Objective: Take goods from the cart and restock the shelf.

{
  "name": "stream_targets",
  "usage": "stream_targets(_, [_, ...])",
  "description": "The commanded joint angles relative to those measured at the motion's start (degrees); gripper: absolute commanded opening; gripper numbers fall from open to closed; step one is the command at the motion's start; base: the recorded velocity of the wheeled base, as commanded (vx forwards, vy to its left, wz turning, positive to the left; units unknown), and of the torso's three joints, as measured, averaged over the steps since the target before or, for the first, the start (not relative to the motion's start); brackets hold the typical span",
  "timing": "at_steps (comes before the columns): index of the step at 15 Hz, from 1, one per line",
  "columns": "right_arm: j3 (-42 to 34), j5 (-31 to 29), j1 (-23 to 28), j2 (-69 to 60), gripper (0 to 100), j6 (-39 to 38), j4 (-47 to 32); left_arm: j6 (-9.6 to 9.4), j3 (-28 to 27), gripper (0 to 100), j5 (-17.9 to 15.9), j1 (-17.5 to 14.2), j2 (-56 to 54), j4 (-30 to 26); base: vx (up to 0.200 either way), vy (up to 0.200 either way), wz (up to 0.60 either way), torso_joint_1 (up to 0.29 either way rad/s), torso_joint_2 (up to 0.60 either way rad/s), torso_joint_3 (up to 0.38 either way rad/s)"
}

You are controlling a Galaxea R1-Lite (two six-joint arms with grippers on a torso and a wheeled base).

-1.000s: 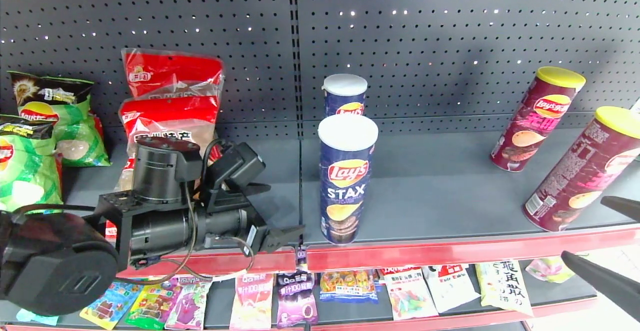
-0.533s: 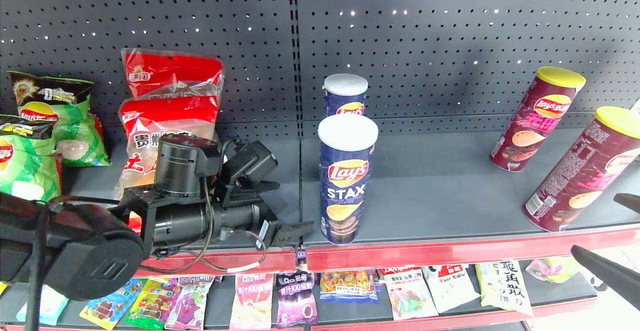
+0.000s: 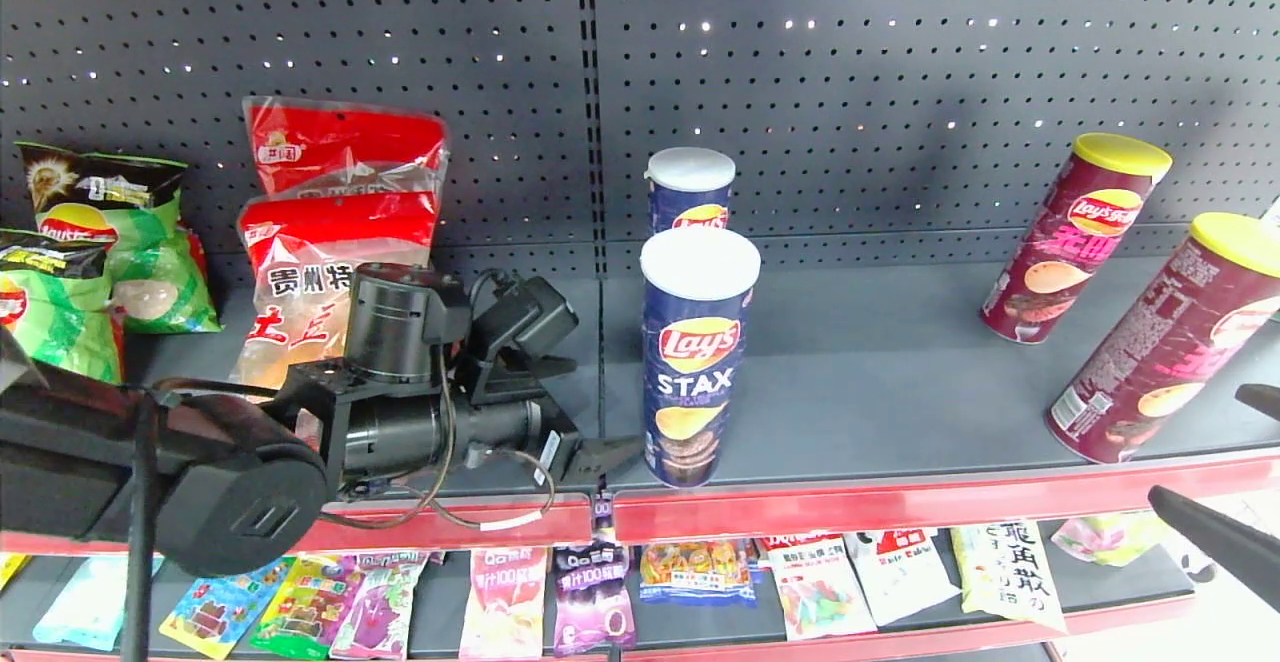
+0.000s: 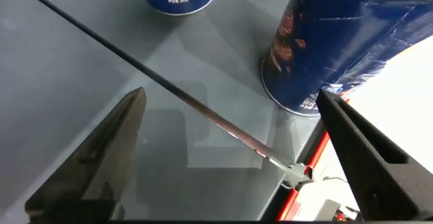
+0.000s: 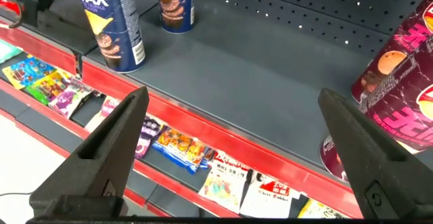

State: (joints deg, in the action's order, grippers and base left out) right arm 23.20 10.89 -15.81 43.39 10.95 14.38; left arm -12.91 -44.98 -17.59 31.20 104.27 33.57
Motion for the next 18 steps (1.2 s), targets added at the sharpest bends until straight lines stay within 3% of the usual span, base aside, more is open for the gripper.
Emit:
stream_targets(1, [0.1,0.0,0.0,0.3,100,0.0,0.0,-0.01,-0.1,100,0.0,0.0,0.1,0.0,0.0,0.0,0.0,0.0,0.0,0.0])
stream_targets(7, [-0.3,0.0,0.1,0.1,100,0.0,0.0,0.17,1.1,100,0.5,-0.1,-1.2,0.0,0.0,0.0,0.0,0.0,0.0,0.0])
stream_targets(9, [-1.1,0.0,0.1,-0.2,100,-0.3,0.0,0.43,5.0,100,1.5,-0.6,-6.2,-0.1,0.0,0.0,0.0,0.0,0.0,0.0])
stream_targets(12, [-3.4,-0.1,0.5,-1.7,100,-1.0,0.1,0.96,11.1,100,3.9,-4.0,-18.7,-1.7,0.0,0.0,0.0,0.0,0.0,0.0])
stream_targets(14, [-6.0,-0.1,1.7,-4.9,100,-1.6,0.0,1.66,14.4,100,7.7,-5.6,-27.6,-7.2,0.0,0.0,0.0,0.0,0.0,0.0])
stream_targets(18, [-12.1,-5.5,6.3,-15.1,100,-1.6,-0.1,6.49,18.8,100,17.9,-6.0,-52.9,-31.2,0.0,0.0,0.0,0.0,0.0,0.0])
